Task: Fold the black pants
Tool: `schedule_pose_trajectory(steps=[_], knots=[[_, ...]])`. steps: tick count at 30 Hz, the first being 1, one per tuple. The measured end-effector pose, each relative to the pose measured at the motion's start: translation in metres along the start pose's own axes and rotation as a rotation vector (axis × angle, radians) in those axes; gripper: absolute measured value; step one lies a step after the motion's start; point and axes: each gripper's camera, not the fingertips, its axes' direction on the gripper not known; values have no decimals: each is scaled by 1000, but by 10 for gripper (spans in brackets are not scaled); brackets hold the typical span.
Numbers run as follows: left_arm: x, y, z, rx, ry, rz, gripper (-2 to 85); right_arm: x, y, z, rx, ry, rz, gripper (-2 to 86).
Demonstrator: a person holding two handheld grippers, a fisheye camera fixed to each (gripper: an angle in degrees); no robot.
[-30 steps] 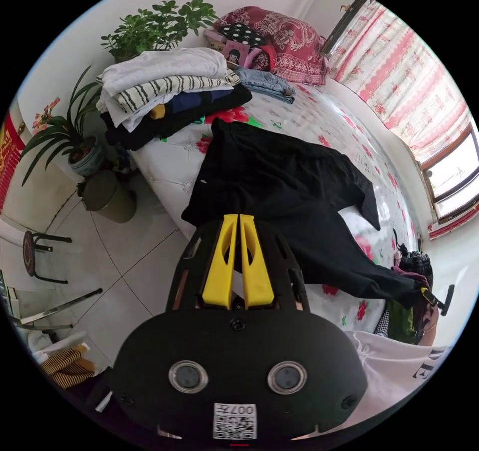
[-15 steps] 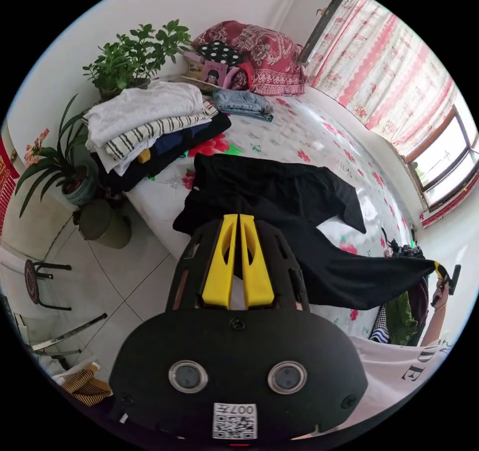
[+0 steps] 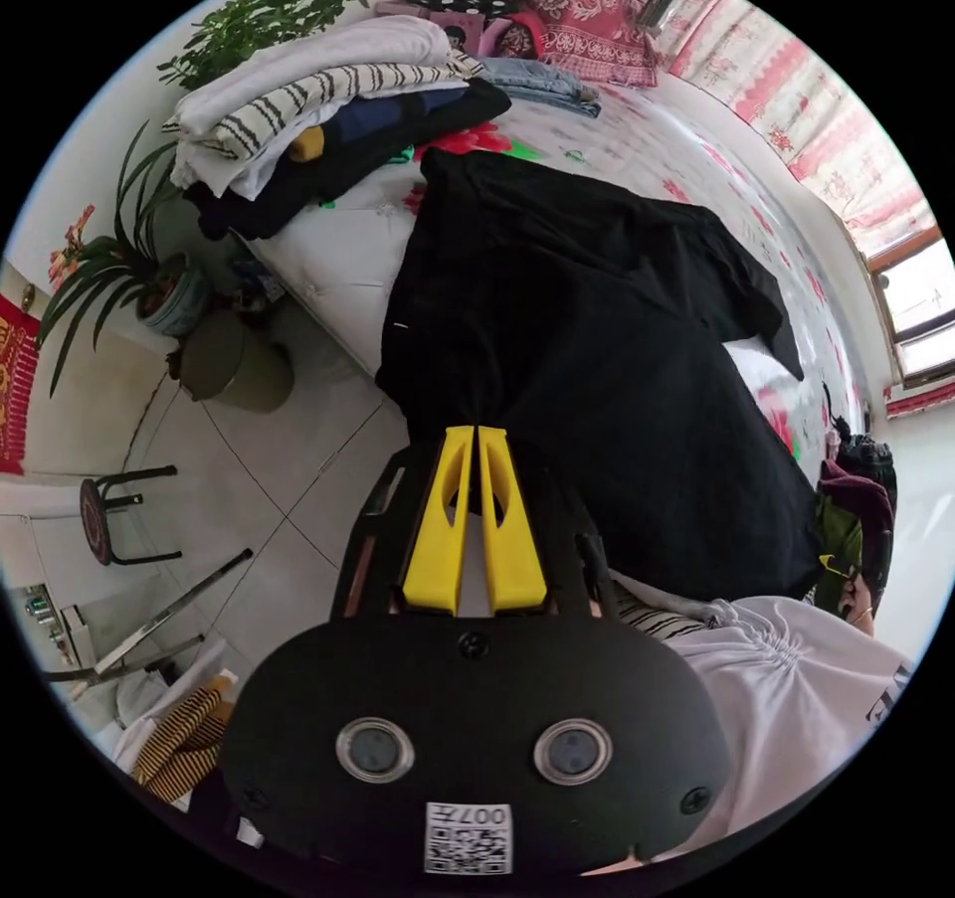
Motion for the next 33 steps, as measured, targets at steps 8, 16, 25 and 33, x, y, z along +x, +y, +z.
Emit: schedule_pose_trajectory(steps=[8, 16, 25, 33], knots=[[13, -7, 24, -15, -1, 8, 8, 5, -4, 30, 56, 43, 50, 23], [11, -2, 12, 54, -81, -32, 35, -31, 16, 9, 290, 125, -20, 38], [91, -99, 6, 262, -123, 165, 32, -110, -77, 25, 310, -4, -188, 37], [150, -228, 60, 153, -188, 291, 68, -181, -194, 0, 346, 83, -322, 59]])
